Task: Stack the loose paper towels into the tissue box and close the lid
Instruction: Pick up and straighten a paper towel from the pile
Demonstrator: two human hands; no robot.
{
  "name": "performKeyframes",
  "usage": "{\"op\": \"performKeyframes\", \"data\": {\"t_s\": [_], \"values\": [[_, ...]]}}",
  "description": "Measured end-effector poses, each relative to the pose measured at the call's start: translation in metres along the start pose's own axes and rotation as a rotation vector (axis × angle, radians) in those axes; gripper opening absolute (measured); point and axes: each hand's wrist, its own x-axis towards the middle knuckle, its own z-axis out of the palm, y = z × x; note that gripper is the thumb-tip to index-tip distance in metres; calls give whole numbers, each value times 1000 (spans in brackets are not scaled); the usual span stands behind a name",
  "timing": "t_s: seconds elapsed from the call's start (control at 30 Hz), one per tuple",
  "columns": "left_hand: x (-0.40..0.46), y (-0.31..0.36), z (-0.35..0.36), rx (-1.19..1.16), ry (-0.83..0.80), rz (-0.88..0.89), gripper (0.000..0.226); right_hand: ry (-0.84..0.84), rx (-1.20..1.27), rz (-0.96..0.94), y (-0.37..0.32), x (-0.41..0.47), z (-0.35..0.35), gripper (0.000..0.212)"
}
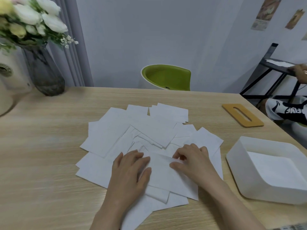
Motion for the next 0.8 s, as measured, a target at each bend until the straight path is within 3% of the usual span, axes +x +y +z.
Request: {"op": "performKeyframes", "data": {"t_s": [0.27,0.5,0.8], "values": [[0,1,0,-5,21,10,52,-55,79,51,-3,-7,-2,13],[0,3,-2,3,24,-1,52,53,54,203,-1,-16,-11,15],[-1,7,-3,-16,24,-10,39,89,636,512,5,-34,-16,14]]}}
